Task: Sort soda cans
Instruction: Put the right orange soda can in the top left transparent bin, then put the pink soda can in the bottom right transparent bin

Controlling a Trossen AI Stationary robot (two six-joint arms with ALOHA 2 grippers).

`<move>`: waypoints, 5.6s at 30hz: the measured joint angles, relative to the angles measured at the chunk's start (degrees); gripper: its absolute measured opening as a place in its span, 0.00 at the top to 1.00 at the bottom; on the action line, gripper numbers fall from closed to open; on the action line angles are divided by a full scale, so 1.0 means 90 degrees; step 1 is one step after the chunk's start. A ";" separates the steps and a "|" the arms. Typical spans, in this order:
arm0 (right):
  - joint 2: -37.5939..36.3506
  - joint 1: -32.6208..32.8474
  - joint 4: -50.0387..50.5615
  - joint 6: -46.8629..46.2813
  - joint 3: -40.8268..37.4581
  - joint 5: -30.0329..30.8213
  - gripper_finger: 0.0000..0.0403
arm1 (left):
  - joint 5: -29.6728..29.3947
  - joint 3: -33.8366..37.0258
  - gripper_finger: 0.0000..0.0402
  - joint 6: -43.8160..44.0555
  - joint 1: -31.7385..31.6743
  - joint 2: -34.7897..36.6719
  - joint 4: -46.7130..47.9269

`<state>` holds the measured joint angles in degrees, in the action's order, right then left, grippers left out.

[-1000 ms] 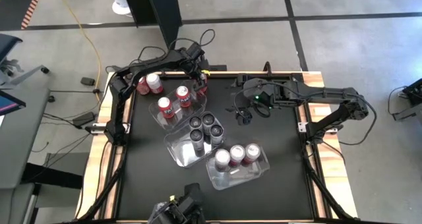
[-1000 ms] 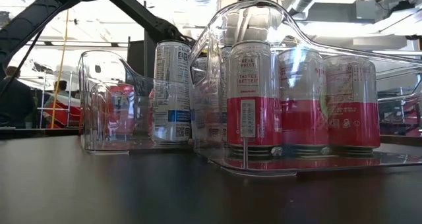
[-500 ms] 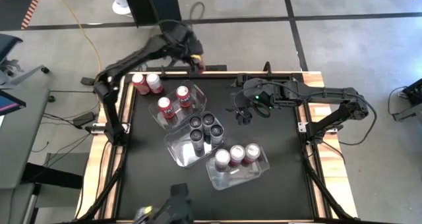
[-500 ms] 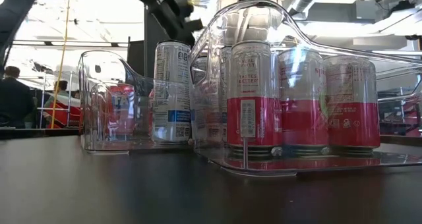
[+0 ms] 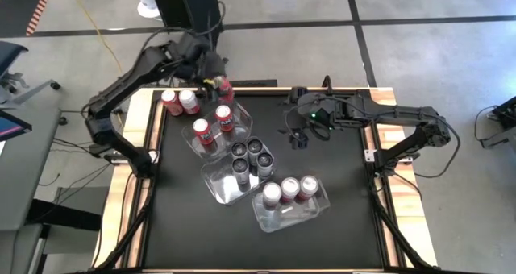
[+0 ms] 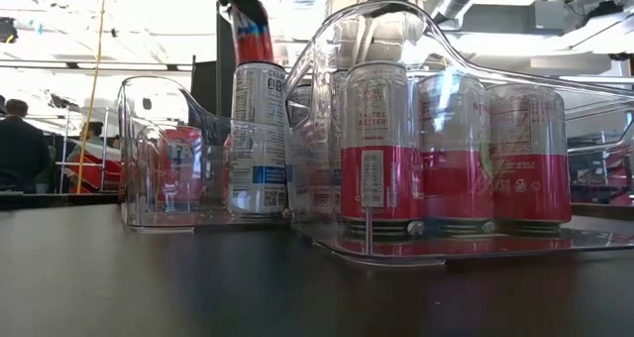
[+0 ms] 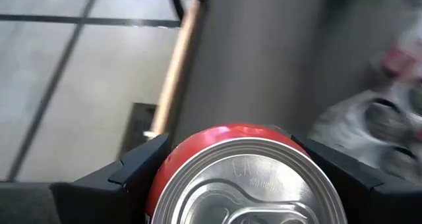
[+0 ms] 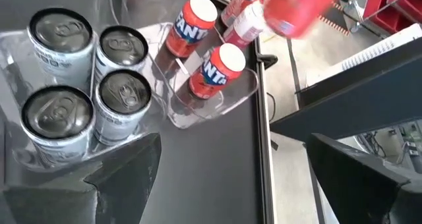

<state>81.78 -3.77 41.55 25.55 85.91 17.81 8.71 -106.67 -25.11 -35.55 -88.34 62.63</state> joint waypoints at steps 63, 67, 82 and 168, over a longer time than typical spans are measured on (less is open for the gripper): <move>0.0000 -0.0265 -0.0023 -0.0188 0.0000 -0.0333 0.01 | -0.1160 0.4753 0.05 0.0228 0.1066 -0.0558 -0.4348; 0.0000 -0.0265 -0.0025 -0.0188 0.0000 -0.0333 0.01 | -0.1235 0.4667 0.10 0.0349 0.1076 -0.0558 -0.4257; 0.0000 -0.0265 -0.0013 -0.0185 0.0000 -0.0333 0.01 | -0.1399 0.4238 0.10 0.0268 0.1158 0.0210 -0.3716; 0.0007 -0.0211 0.0101 0.0154 0.0000 -0.1011 0.01 | -0.1996 0.3954 0.09 0.0273 -0.2569 -0.0887 -0.1229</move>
<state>81.84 -5.67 42.46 26.94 85.91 8.71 -9.25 -71.09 -22.65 -58.67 -96.33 51.57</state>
